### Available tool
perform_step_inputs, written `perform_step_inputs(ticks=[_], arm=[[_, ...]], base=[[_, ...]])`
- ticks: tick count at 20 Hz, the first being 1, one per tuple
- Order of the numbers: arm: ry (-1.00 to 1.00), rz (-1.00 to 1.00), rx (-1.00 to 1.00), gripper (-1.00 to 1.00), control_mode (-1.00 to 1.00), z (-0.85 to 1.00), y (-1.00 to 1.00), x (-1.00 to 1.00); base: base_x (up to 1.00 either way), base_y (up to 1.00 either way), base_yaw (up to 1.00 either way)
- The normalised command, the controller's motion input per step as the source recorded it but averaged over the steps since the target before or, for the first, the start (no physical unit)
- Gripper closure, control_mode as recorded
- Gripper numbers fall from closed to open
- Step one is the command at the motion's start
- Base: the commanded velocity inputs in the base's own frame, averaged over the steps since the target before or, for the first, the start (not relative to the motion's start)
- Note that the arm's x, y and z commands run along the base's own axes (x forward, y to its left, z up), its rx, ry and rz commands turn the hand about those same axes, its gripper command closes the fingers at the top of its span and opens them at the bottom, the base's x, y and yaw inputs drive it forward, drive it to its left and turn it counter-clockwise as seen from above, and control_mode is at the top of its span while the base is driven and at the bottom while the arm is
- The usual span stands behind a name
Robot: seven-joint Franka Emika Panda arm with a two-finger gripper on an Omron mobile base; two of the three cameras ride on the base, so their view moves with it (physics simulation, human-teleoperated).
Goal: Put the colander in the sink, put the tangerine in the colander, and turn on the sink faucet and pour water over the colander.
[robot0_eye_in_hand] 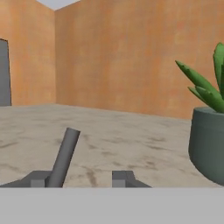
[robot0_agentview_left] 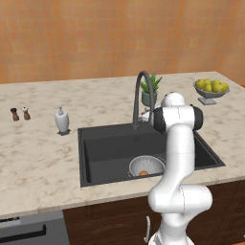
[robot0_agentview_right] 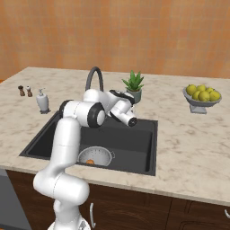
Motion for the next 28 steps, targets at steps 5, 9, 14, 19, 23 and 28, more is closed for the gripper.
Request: perform_step_inputs(ticks=[5,9,14,19,23,28], arm=[[0.0,-0.01,0.0,1.0,-1.0,-0.16,-0.96,0.11],[0.0,0.0,0.0,1.0,-1.0,-0.2,-0.99,0.06],[0.0,0.0,0.0,1.0,-1.0,-0.23,-1.0,0.02],[0.0,0.0,0.0,1.0,-1.0,-0.25,-1.0,0.0],[0.0,0.0,0.0,1.0,-1.0,-0.27,-0.99,0.0],[0.0,0.0,0.0,1.0,-1.0,-0.27,-0.93,0.0]], base=[[0.0,0.0,0.0],[0.0,0.0,0.0],[0.0,0.0,0.0],[0.0,0.0,0.0],[0.0,0.0,0.0],[0.0,0.0,0.0]])
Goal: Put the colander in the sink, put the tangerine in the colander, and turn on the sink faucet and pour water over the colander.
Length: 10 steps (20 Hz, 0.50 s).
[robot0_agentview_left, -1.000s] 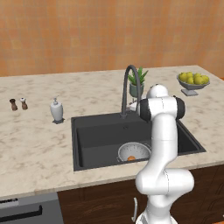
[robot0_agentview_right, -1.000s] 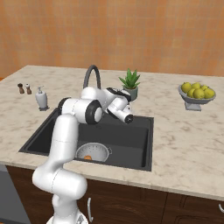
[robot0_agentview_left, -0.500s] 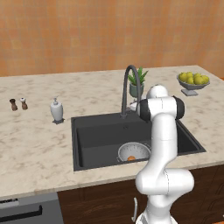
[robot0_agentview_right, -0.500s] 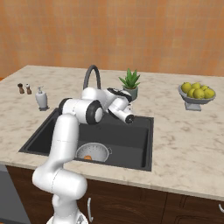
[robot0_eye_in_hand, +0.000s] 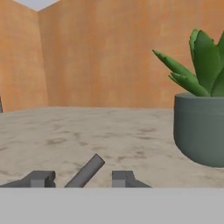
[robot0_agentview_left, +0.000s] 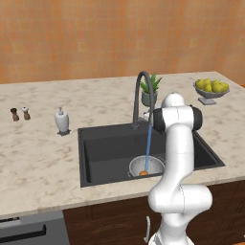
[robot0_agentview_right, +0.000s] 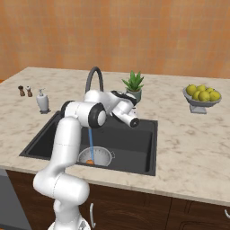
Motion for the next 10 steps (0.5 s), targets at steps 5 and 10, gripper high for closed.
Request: perform_step_inputs(ticks=[5,10], arm=[[0.0,0.0,0.0,1.0,-1.0,-0.34,-0.82,0.0],[0.0,-0.03,0.01,1.0,-1.0,-0.12,-0.51,-0.05]], base=[[0.0,0.0,0.0],[0.0,0.0,0.0]])
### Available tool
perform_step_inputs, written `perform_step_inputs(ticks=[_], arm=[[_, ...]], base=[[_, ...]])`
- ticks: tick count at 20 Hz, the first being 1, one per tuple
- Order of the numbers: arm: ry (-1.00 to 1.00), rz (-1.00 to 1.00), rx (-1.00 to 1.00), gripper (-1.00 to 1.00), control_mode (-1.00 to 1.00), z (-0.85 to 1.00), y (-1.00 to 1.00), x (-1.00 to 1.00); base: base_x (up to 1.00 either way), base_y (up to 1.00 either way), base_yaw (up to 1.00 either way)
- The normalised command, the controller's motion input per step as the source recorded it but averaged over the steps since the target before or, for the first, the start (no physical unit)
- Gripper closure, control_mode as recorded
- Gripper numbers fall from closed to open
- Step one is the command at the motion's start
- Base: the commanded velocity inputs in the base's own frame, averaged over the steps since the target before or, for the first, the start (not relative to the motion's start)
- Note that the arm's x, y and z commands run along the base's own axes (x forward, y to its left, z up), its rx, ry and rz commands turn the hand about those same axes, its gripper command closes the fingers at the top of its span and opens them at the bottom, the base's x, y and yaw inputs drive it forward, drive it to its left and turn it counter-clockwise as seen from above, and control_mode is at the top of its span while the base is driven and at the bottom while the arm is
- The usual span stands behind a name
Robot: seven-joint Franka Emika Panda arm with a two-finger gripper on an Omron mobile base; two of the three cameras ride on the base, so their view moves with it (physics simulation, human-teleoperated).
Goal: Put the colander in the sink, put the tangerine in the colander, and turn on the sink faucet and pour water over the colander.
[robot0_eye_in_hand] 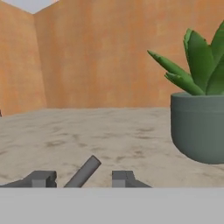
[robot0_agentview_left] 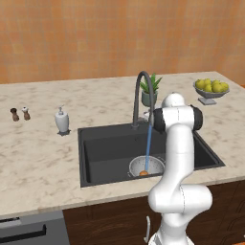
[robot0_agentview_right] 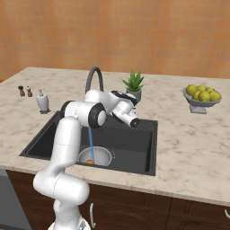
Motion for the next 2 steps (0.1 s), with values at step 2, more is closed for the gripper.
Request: perform_step_inputs(ticks=[2], arm=[[0.0,0.03,-0.03,1.0,-1.0,0.0,0.04,0.0]], base=[[0.0,0.0,0.0]])
